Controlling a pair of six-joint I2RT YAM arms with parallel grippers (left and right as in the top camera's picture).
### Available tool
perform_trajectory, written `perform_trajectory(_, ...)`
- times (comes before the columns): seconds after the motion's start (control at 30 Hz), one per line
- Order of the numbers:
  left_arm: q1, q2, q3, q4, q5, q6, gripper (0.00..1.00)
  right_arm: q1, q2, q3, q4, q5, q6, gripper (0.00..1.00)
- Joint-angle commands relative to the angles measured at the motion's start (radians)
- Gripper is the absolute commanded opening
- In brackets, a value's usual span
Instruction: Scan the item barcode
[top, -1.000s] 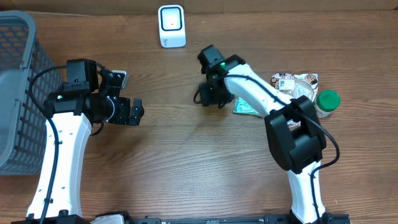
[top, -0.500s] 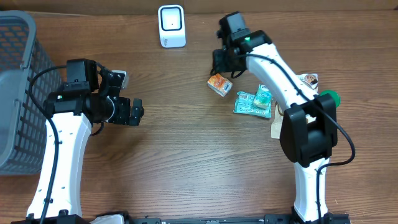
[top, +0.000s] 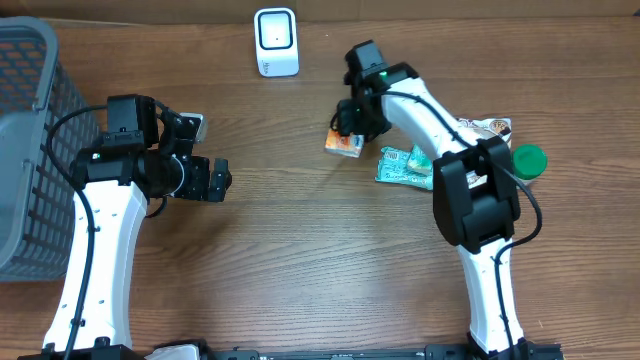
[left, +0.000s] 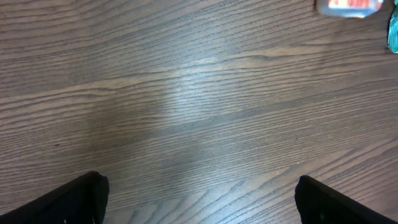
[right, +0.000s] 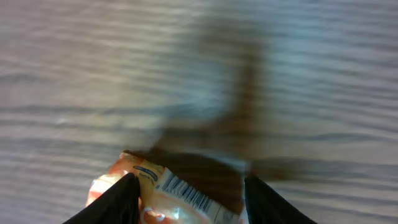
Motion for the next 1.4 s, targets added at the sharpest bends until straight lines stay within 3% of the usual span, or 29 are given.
perform_trajectory(0.0, 0.002, 0.0, 0.005, 0.001, 0.004, 0.022, 1.0, 0.063, 0.014, 0.002, -0.015, -0.054, -0.071, 0.52)
perform_trajectory(0.2, 0.002, 0.0, 0.005, 0.001, 0.004, 0.022, 1.0, 0.149, 0.013, 0.02, -0.066, -0.065, -0.108, 0.52)
perform_trajectory(0.33, 0.002, 0.0, 0.005, 0.001, 0.004, 0.022, 1.0, 0.176, 0.01, 0.135, -0.185, -0.106, -0.104, 0.48)
perform_trajectory(0.5, 0.002, 0.0, 0.005, 0.001, 0.004, 0.022, 1.0, 0.165, 0.01, 0.307, -0.399, -0.105, 0.035, 0.47)
perform_trajectory(0.67, 0.002, 0.0, 0.005, 0.001, 0.005, 0.022, 0.99, 0.16, 0.01, 0.294, -0.497, -0.106, 0.156, 0.48)
perform_trajectory(0.7, 0.002, 0.0, 0.005, 0.001, 0.004, 0.022, 1.0, 0.167, 0.012, 0.27, -0.506, -0.106, 0.179, 0.44)
perform_trajectory(0.73, 0.002, 0.0, 0.005, 0.001, 0.004, 0.022, 1.0, 0.177, 0.012, 0.232, -0.509, -0.106, 0.194, 0.33)
perform_trajectory(0.9, 0.002, 0.0, 0.005, 0.001, 0.004, 0.022, 1.0, 0.216, 0.012, 0.102, -0.493, -0.106, 0.201, 0.09)
perform_trajectory(1.1, 0.002, 0.0, 0.005, 0.001, 0.004, 0.022, 1.0, 0.219, 0.012, -0.018, -0.41, -0.101, 0.204, 0.09)
perform_trajectory(1.3, 0.002, 0.0, 0.005, 0.001, 0.004, 0.022, 1.0, 0.171, 0.011, -0.036, -0.2, 0.214, 0.176, 0.08)
perform_trajectory(1.37, 0.002, 0.0, 0.005, 0.001, 0.004, 0.022, 0.99, 0.15, 0.011, -0.031, -0.128, 0.201, 0.111, 0.08)
